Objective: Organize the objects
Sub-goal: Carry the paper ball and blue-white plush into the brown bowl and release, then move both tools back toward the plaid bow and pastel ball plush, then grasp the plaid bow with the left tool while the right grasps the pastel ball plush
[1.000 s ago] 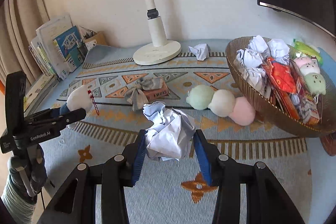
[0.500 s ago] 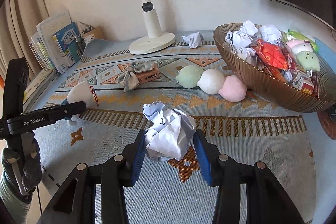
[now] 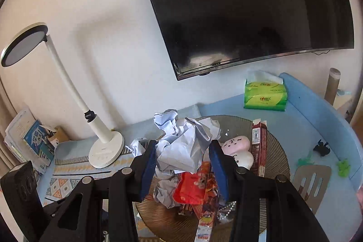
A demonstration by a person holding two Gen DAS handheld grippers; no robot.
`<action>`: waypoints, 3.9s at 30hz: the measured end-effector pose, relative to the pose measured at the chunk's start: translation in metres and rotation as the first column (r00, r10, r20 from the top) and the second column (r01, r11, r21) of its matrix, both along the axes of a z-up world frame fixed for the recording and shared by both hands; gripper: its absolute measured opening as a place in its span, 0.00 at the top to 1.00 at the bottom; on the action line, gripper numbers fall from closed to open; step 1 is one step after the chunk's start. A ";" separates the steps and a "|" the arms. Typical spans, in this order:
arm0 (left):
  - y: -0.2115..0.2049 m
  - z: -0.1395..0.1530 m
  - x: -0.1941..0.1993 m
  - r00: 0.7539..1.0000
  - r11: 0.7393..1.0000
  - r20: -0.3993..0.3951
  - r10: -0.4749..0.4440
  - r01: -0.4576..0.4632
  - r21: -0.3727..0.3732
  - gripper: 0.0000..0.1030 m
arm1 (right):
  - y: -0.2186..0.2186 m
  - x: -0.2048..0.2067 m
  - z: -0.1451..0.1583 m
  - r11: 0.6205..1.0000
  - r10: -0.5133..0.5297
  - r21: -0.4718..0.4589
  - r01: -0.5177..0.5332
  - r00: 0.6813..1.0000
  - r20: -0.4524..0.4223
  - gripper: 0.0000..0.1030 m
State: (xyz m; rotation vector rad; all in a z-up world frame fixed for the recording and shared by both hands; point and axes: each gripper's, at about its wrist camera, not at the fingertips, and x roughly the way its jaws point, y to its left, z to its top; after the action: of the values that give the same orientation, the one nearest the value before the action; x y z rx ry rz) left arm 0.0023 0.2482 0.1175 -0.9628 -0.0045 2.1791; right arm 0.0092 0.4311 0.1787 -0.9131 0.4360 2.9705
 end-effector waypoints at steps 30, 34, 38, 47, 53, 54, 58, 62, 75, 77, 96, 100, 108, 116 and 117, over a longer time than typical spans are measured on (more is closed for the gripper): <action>-0.217 -0.078 0.032 0.862 0.841 -0.079 0.500 -0.505 -0.191 0.01 | -0.140 0.084 -0.098 0.949 0.312 0.012 -0.314 0.946 0.091 0.12; -0.220 -0.083 0.030 0.871 0.853 -0.062 0.487 -0.490 -0.179 0.01 | -0.160 0.075 -0.133 0.956 0.259 0.098 -0.277 0.953 0.159 0.12; -0.213 -0.092 0.025 0.892 0.868 -0.012 0.452 -0.443 -0.223 0.01 | -0.159 0.062 -0.144 0.967 0.200 0.113 -0.228 0.955 0.219 0.12; -0.213 -0.091 0.025 0.891 0.866 -0.015 0.454 -0.446 -0.225 0.01 | -0.154 0.061 -0.146 0.969 0.201 0.093 -0.229 0.950 0.240 0.11; -0.191 -0.063 0.000 0.931 0.924 0.005 0.366 -0.362 -0.125 0.01 | -0.157 0.062 -0.146 0.967 0.203 0.101 -0.234 0.948 0.246 0.11; -0.183 -0.059 -0.007 0.940 0.934 0.004 0.340 -0.338 -0.114 0.01 | -0.157 0.062 -0.146 0.967 0.203 0.103 -0.234 0.948 0.246 0.11; -0.146 -0.063 -0.034 0.966 0.946 -0.026 0.258 -0.258 -0.196 0.09 | -0.158 0.062 -0.146 0.967 0.201 0.106 -0.233 0.948 0.246 0.11; -0.130 -0.074 -0.045 0.976 0.953 -0.006 0.219 -0.215 -0.212 0.27 | -0.151 0.064 -0.142 0.977 0.168 0.091 -0.191 0.962 0.216 0.11; -0.165 -0.077 -0.048 0.958 0.950 0.019 0.287 -0.283 -0.129 0.76 | -0.095 0.023 -0.148 0.989 -0.108 -0.065 0.131 0.955 0.278 0.11; -0.179 -0.072 -0.047 0.950 0.944 0.017 0.311 -0.307 -0.119 0.76 | -0.094 0.011 -0.149 0.988 -0.114 -0.070 0.138 0.954 0.277 0.09; -0.222 -0.082 -0.045 0.919 0.918 0.035 0.393 -0.390 -0.064 0.76 | -0.166 0.009 -0.124 0.953 0.266 0.073 -0.294 0.928 0.261 0.11; -0.222 -0.083 -0.045 0.920 0.920 0.041 0.390 -0.387 -0.065 0.76 | -0.166 -0.021 -0.149 0.955 0.265 0.035 -0.294 0.900 0.346 0.30; -0.229 -0.085 -0.049 0.914 0.917 0.071 0.398 -0.396 -0.041 0.76 | -0.183 -0.025 -0.154 0.933 0.246 0.178 -0.314 0.914 0.323 0.53; -0.220 -0.084 -0.045 0.923 0.923 0.039 0.382 -0.379 -0.071 0.76 | -0.173 0.035 -0.151 0.919 0.298 0.150 -0.365 0.891 0.341 0.54; -0.219 -0.084 -0.045 0.924 0.922 0.033 0.382 -0.378 -0.078 0.76 | -0.173 0.045 -0.152 0.916 0.303 0.153 -0.372 0.889 0.344 0.54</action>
State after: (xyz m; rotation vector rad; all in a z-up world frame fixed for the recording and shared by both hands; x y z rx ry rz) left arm -0.0424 0.0291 0.0339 -1.1293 -0.1512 2.5234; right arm 0.0547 0.2584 0.0264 -1.5404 -0.0643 2.9881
